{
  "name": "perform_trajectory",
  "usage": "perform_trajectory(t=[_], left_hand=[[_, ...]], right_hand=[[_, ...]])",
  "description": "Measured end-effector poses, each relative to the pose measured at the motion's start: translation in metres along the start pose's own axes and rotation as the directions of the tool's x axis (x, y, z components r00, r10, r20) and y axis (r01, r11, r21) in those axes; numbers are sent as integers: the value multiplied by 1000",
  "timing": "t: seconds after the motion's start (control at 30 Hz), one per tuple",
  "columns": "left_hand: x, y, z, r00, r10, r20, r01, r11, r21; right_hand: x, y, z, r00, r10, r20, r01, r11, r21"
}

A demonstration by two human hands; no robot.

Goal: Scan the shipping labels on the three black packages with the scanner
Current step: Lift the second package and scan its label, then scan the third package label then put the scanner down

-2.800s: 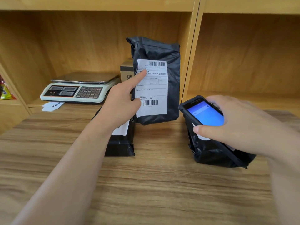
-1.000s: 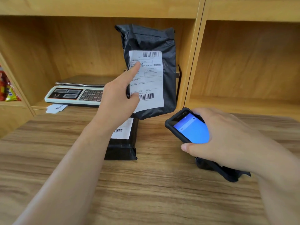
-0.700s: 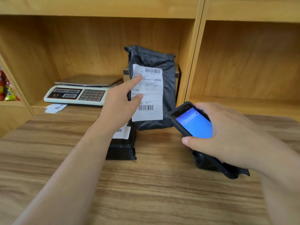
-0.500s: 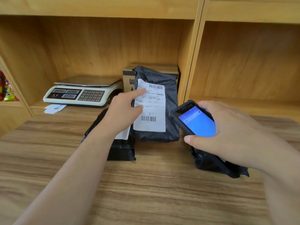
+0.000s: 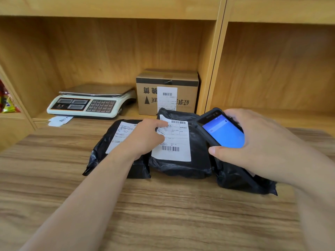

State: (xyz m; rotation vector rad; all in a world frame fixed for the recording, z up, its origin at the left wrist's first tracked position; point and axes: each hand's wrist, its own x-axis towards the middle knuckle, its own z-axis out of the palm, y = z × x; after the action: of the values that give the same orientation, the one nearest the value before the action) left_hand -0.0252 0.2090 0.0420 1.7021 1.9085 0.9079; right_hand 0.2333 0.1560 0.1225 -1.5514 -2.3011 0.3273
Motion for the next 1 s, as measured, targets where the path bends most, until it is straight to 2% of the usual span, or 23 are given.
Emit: perform_trajectory(t=[0.6, 0.83, 1.0], left_hand=[[0, -2, 7, 996, -50, 79, 34, 979, 200], [-3, 4, 11, 986, -90, 143, 35, 936, 351], [-3, 6, 13, 987, -117, 111, 69, 927, 368]], right_hand=[[-1, 11, -14, 999, 50, -20, -50, 998, 30], [-2, 11, -16, 998, 58, -33, -57, 998, 33], [-3, 10, -17, 997, 65, -37, -63, 997, 50]])
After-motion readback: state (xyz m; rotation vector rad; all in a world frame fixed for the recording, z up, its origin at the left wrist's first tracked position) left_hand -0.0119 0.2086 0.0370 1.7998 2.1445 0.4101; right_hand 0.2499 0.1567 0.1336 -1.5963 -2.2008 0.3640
